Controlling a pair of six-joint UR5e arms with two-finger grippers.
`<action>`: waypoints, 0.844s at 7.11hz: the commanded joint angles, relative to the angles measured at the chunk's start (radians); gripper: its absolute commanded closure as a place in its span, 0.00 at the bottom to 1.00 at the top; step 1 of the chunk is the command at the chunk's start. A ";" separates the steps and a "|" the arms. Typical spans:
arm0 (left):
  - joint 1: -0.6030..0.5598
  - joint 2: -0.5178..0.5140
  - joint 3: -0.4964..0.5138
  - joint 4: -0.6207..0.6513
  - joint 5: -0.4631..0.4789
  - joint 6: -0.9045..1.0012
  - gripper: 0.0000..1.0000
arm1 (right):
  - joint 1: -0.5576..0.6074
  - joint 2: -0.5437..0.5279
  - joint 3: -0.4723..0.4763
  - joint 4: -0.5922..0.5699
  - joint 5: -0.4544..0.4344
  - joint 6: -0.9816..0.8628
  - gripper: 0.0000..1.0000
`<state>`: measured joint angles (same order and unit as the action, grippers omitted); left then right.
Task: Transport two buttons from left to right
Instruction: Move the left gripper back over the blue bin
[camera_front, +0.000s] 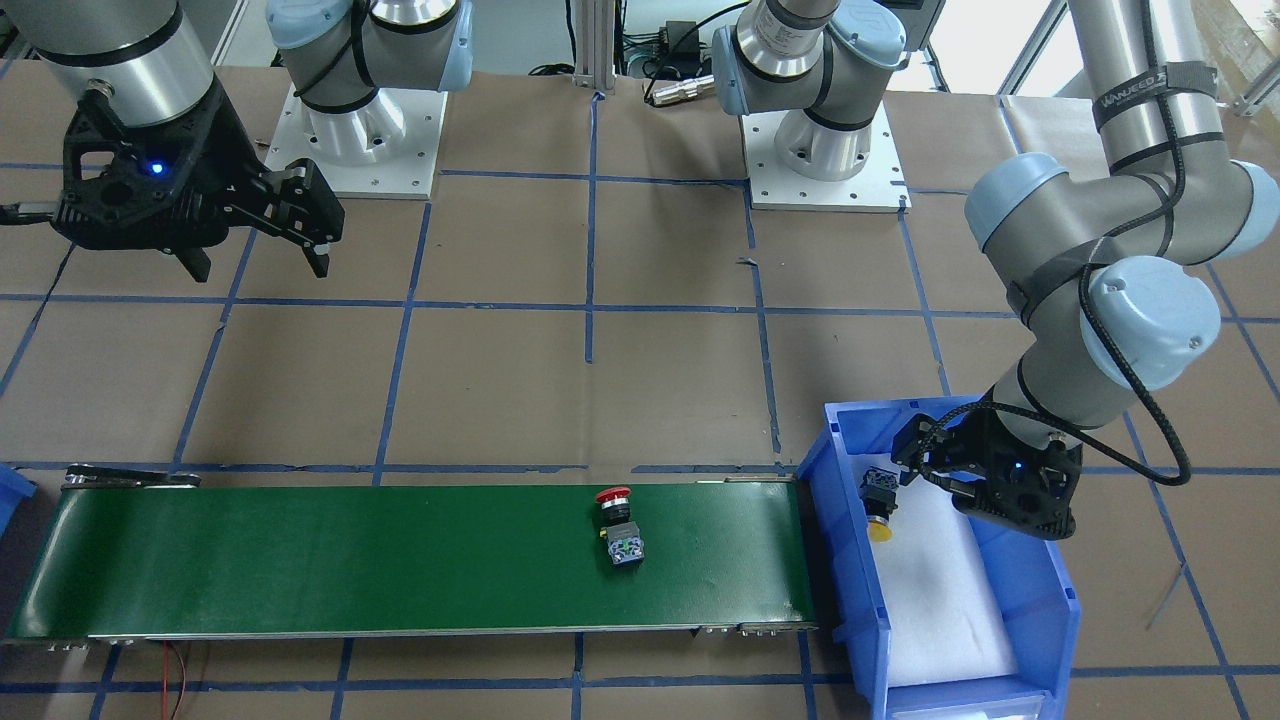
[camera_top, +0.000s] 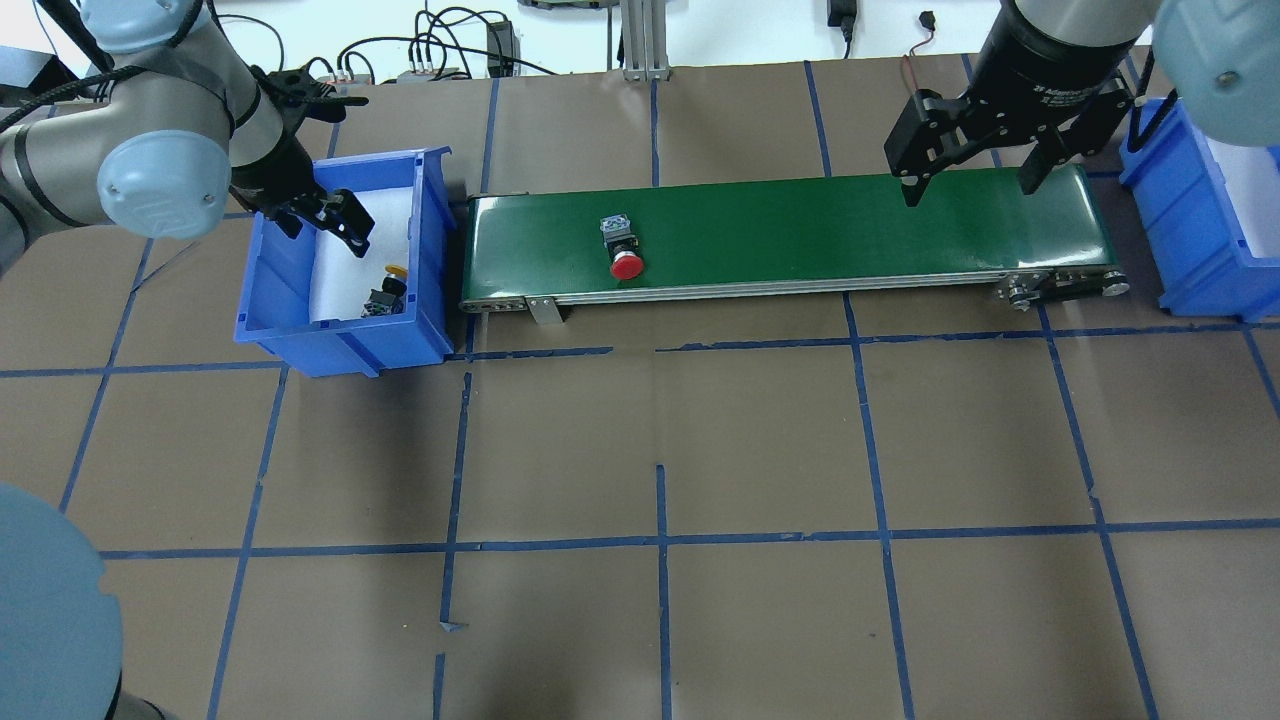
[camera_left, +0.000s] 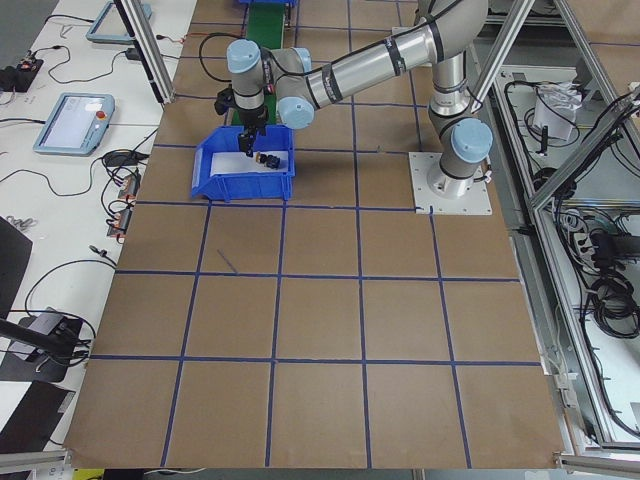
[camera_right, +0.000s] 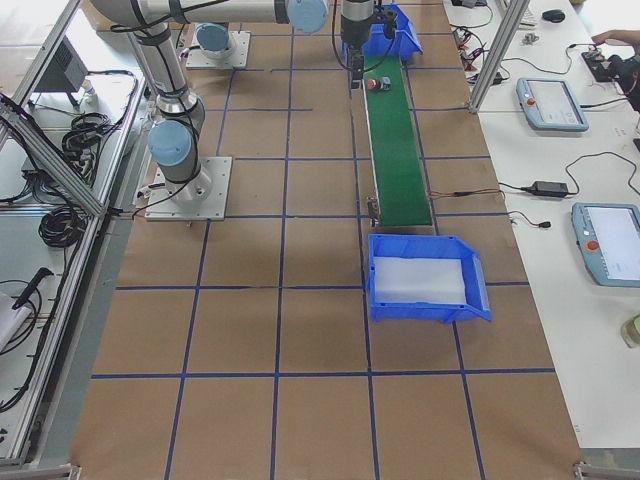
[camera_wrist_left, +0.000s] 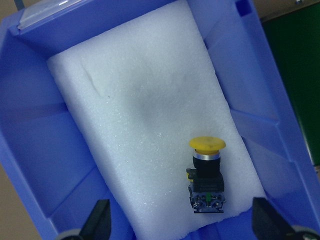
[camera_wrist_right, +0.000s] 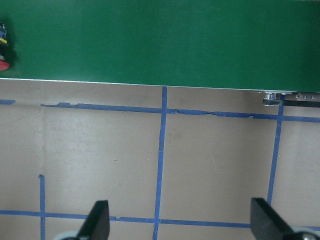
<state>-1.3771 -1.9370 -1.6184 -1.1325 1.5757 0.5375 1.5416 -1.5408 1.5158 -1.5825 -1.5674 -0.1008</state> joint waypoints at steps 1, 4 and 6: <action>0.003 -0.014 -0.011 0.005 0.001 0.002 0.28 | 0.000 0.005 -0.011 -0.001 0.003 -0.002 0.00; -0.003 -0.023 -0.046 -0.001 -0.009 -0.057 0.33 | 0.000 0.004 -0.003 -0.002 0.009 -0.003 0.00; -0.005 -0.033 -0.057 -0.001 -0.016 -0.062 0.33 | 0.000 0.004 0.000 0.001 0.007 -0.002 0.00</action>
<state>-1.3811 -1.9626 -1.6663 -1.1335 1.5646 0.4809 1.5416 -1.5366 1.5137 -1.5839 -1.5600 -0.1038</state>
